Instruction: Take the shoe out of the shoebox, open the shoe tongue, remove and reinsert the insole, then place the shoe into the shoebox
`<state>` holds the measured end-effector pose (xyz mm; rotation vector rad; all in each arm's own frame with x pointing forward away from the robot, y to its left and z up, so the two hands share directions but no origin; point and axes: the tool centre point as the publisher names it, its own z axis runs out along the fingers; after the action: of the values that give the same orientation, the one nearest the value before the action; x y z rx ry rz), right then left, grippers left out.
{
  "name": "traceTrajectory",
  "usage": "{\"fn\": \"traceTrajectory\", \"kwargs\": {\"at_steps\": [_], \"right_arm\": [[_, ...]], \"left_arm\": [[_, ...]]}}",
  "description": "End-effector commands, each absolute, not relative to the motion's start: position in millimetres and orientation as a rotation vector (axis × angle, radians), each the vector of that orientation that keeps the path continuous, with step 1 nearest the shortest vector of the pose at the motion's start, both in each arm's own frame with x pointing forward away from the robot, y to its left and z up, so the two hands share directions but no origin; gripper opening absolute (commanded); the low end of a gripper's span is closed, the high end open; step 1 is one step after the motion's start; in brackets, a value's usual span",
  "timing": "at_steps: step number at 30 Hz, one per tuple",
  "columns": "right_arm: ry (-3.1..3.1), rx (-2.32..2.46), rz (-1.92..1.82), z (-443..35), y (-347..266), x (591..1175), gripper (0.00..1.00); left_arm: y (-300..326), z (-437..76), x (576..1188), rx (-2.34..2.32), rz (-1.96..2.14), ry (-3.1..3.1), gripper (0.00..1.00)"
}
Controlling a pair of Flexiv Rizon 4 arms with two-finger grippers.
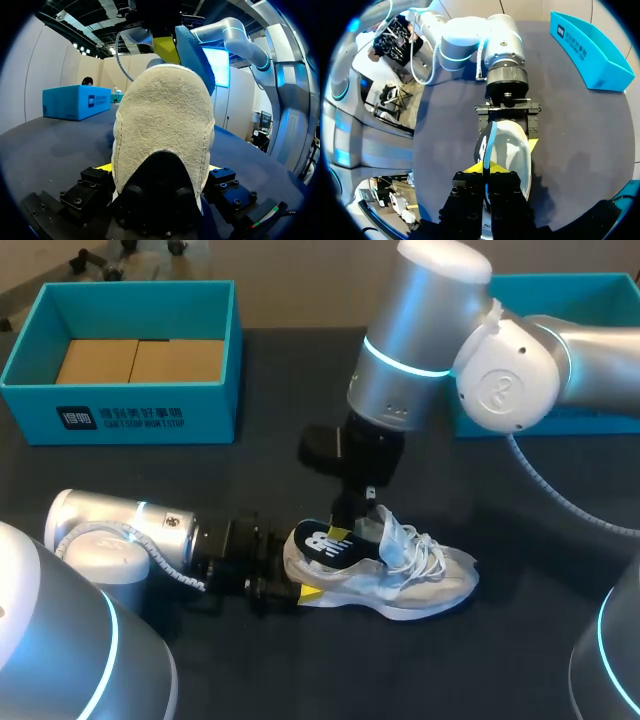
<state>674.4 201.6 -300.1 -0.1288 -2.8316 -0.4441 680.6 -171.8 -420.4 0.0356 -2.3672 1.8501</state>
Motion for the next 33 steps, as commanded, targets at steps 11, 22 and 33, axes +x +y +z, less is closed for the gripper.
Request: {"fn": "traceTrajectory", "kwargs": {"at_steps": [11, 22, 33], "right_arm": [[-2.837, -0.139, -0.448, -294.8, 206.2, 685.3, 0.0], [-2.824, -0.158, -0.485, -298.0, 208.2, 691.6, 0.15], [-2.809, -0.189, -0.502, -298.0, 204.8, 688.7, 0.25]], "left_arm": [[-171.9, -421.6, 681.3, 0.037, 1.845, -2.371, 0.0], [-171.9, -421.6, 681.3, 0.037, 1.845, -2.371, 0.0], [-171.9, -421.6, 681.3, 0.037, 1.845, -2.371, 0.0]]}}
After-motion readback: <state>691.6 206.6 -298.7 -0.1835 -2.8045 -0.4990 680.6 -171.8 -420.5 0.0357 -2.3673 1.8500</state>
